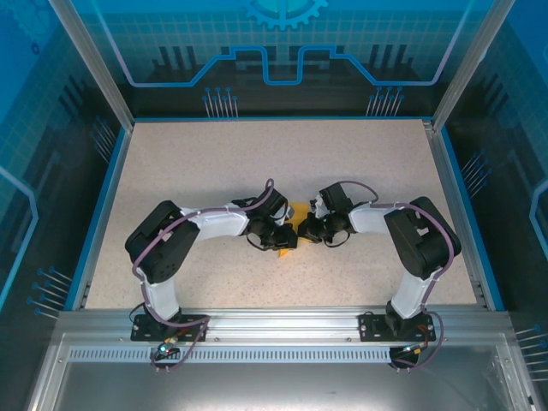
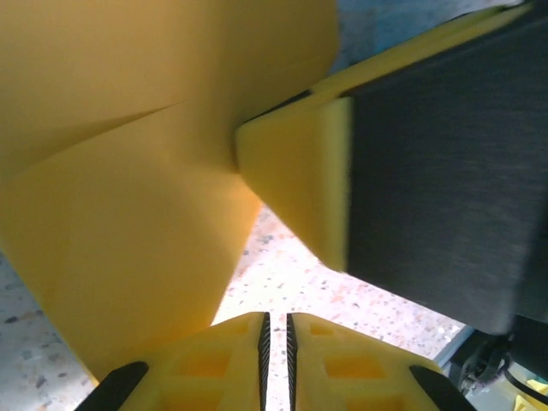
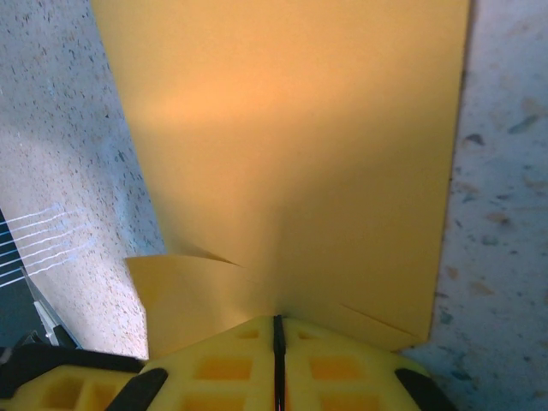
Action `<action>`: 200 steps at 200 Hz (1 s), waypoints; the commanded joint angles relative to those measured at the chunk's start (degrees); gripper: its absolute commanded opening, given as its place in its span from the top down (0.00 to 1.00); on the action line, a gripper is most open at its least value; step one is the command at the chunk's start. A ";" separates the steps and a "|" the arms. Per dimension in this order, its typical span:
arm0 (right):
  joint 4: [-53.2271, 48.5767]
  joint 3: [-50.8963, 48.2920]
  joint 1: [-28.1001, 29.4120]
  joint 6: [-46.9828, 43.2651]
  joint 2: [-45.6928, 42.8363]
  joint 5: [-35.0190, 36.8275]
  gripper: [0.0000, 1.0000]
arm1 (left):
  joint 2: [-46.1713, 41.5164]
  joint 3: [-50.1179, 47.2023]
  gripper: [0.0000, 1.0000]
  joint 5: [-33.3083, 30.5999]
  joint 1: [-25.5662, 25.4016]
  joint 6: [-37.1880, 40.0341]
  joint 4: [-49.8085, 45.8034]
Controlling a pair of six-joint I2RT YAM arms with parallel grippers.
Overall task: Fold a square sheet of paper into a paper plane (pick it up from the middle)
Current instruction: Third fold the triangle at the center of the table.
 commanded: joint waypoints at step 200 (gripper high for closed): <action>-5.48 -0.30 0.79 -1.41 4.24 5.82 0.91 | 0.72 -5.14 0.87 -1.22 1.77 2.12 -1.41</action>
